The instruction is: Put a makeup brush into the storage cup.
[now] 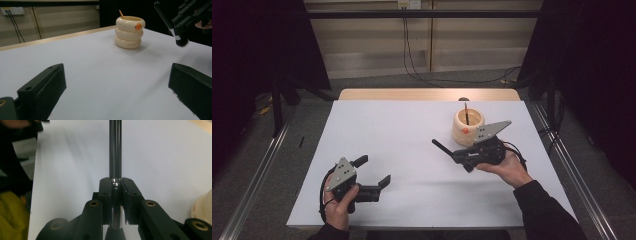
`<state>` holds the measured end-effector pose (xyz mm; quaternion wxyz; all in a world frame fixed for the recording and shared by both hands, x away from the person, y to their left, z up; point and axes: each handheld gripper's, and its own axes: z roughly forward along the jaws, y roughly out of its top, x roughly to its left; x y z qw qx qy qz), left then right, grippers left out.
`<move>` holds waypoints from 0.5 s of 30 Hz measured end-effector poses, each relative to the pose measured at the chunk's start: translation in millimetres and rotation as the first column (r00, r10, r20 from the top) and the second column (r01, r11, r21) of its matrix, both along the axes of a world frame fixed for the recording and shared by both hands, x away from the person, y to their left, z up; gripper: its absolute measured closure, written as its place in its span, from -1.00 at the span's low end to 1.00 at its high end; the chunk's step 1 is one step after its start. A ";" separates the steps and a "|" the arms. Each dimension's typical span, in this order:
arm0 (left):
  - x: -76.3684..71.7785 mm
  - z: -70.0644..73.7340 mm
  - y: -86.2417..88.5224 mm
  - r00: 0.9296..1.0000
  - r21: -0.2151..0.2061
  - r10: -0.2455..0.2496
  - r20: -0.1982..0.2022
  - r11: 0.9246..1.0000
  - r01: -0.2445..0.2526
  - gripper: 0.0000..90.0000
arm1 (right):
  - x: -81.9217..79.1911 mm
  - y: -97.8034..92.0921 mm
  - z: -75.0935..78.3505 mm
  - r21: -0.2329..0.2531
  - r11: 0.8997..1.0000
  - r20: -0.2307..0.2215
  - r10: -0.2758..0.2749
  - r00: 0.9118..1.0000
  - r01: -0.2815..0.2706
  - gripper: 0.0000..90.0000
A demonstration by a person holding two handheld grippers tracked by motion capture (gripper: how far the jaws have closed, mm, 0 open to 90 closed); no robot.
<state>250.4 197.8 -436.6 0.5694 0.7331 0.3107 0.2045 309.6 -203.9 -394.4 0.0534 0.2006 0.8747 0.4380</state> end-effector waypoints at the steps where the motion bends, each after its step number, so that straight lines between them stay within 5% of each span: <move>1: 0.0 0.0 0.0 1.000 -0.002 0.000 -0.001 1.000 0.000 -0.97 | 0.6 1.6 -0.7 -0.033 0.999 -0.007 -0.003 1.000 0.003 0.74; 15: 0.0 -0.1 0.0 1.000 -0.004 0.002 -0.002 1.000 -0.002 -0.97 | 2.8 18.2 4.1 -0.154 0.984 -0.060 0.077 0.995 -0.086 0.74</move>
